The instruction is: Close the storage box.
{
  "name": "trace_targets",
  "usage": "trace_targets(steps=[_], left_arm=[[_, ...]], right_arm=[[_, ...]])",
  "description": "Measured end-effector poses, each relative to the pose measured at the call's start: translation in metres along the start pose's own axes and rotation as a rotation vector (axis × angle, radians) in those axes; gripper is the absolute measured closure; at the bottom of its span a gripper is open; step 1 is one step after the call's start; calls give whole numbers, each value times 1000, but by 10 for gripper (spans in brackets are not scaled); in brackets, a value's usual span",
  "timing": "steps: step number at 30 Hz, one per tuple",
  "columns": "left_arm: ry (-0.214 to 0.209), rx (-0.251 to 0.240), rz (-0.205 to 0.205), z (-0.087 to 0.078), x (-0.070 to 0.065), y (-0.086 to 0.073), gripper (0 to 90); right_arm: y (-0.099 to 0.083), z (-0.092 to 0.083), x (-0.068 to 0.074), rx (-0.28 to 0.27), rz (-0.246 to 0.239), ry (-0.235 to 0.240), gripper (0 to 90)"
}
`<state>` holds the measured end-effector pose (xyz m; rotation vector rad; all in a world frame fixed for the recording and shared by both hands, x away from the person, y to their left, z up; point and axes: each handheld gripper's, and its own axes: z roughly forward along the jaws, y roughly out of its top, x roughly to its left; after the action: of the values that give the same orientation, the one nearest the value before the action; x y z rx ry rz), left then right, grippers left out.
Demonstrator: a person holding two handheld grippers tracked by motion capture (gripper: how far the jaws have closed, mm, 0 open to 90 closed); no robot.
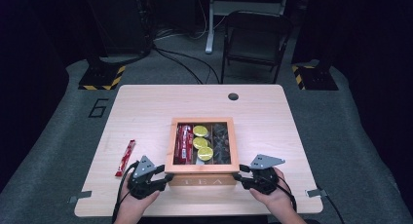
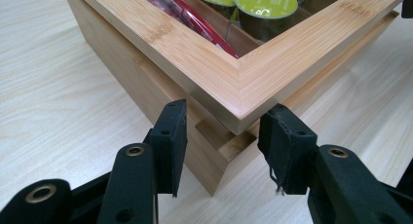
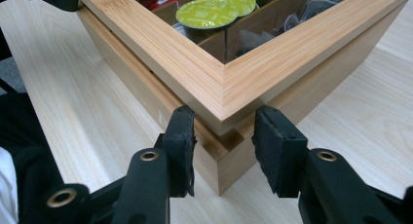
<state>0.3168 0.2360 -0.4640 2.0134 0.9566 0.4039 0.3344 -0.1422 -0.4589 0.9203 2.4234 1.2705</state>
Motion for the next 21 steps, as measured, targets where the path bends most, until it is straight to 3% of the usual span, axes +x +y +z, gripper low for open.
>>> trace_targets(steps=[11,21], left_arm=[[-19,23,-8,3,-4,-1,501],[-12,27,1,2,-4,0,494]], right_arm=[[-2,4,0,43,-2,3,583],[-2,4,0,36,11,9,579]])
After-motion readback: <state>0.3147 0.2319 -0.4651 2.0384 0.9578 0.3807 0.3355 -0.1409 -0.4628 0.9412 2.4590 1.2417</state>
